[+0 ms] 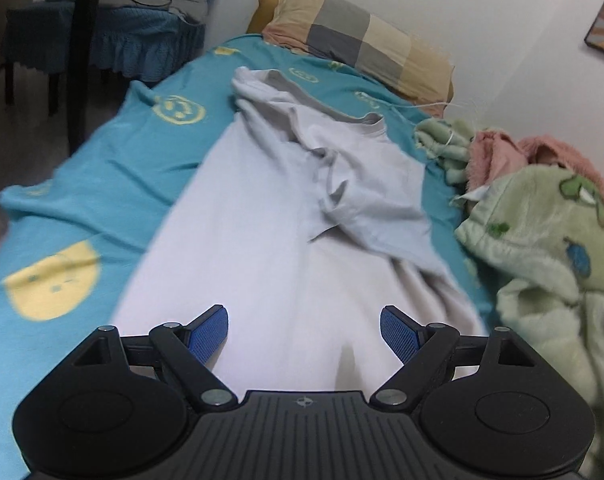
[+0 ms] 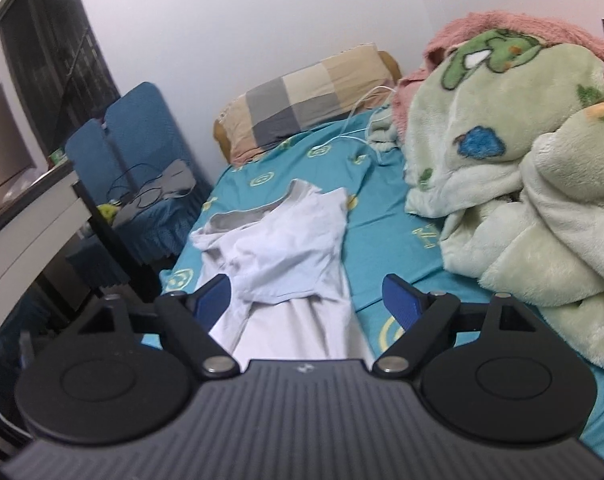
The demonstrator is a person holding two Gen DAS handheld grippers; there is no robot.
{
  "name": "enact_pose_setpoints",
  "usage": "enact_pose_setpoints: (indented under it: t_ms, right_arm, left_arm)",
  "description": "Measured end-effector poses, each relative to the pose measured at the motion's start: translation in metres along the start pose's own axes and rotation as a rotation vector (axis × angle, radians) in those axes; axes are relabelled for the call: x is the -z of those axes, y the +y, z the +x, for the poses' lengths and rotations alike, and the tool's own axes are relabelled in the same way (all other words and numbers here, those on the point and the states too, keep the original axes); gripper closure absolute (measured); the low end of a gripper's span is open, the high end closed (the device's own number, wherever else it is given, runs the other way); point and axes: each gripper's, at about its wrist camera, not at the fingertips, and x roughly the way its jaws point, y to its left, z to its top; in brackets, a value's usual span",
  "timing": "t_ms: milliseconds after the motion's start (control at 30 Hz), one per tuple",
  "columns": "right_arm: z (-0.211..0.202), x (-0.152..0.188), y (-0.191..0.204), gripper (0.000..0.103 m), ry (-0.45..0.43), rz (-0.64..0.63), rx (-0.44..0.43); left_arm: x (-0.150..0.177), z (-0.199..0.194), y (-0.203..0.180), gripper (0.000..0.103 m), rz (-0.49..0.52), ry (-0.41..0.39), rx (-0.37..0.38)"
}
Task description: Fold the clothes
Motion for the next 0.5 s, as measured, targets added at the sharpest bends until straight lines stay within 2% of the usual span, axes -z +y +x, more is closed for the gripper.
enact_pose_setpoints:
  t_ms: [100, 333, 500]
  right_arm:
    - [0.004, -0.004, -0.019, 0.019, 0.002, 0.053, 0.044]
    - [0.012, -0.010, -0.070, 0.019, 0.003, 0.300, 0.076]
    - [0.019, -0.007, -0.082, 0.019, 0.019, 0.361, 0.073]
  left_arm:
    - [-0.010, 0.027, -0.022, 0.019, -0.010, -0.006, 0.025]
    - [-0.017, 0.093, -0.048, 0.025, -0.082, 0.032, 0.081]
    - [-0.027, 0.113, -0.052, 0.031, -0.145, 0.008, 0.115]
